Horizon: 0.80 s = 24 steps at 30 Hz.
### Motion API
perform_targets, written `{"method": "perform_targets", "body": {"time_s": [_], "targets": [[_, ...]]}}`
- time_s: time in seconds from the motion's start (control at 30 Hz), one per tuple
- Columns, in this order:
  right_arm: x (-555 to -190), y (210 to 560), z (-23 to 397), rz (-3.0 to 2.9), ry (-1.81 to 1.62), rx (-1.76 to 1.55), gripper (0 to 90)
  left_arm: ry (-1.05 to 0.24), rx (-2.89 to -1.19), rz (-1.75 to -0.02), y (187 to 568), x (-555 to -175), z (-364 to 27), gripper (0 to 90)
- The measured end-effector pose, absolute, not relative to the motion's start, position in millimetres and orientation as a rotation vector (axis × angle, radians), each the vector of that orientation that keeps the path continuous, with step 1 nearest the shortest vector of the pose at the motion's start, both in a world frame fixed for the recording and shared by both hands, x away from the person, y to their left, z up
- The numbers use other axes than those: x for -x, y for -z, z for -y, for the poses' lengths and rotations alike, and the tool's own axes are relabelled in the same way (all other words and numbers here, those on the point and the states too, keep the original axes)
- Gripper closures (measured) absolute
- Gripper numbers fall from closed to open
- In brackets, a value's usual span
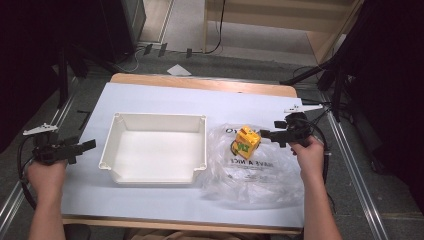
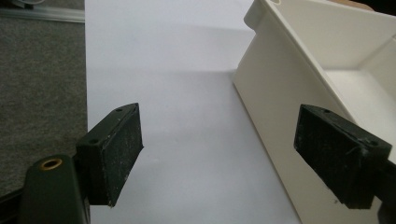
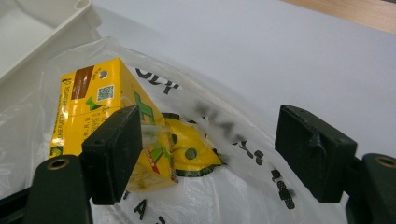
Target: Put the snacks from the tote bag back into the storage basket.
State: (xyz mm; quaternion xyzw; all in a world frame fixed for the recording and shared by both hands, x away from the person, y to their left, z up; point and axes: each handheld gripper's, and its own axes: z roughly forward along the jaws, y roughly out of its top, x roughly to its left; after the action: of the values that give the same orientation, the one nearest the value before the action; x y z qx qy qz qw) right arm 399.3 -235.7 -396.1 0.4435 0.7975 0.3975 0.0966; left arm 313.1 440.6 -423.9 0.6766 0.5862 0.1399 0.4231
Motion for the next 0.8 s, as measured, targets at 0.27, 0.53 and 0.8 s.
{"method": "perform_targets", "body": {"time_s": [0.27,0.53,0.8], "targets": [[-399.2,398.4,232.9,-2.366,-1.14,-1.315,23.8,-0.359,-1.72,-1.467,424.7,-316.6,-436.1,16.4],[-398.3,401.0,232.3,-2.372,-1.125,-1.32,24.0,-0.377,-1.738,-1.471,425.9,-319.6,-433.8,16.5],[-397.0,400.8,232.7,-2.371,-1.12,-1.32,24.3,-0.389,-1.74,-1.472,425.7,-321.4,-432.9,16.5]]}}
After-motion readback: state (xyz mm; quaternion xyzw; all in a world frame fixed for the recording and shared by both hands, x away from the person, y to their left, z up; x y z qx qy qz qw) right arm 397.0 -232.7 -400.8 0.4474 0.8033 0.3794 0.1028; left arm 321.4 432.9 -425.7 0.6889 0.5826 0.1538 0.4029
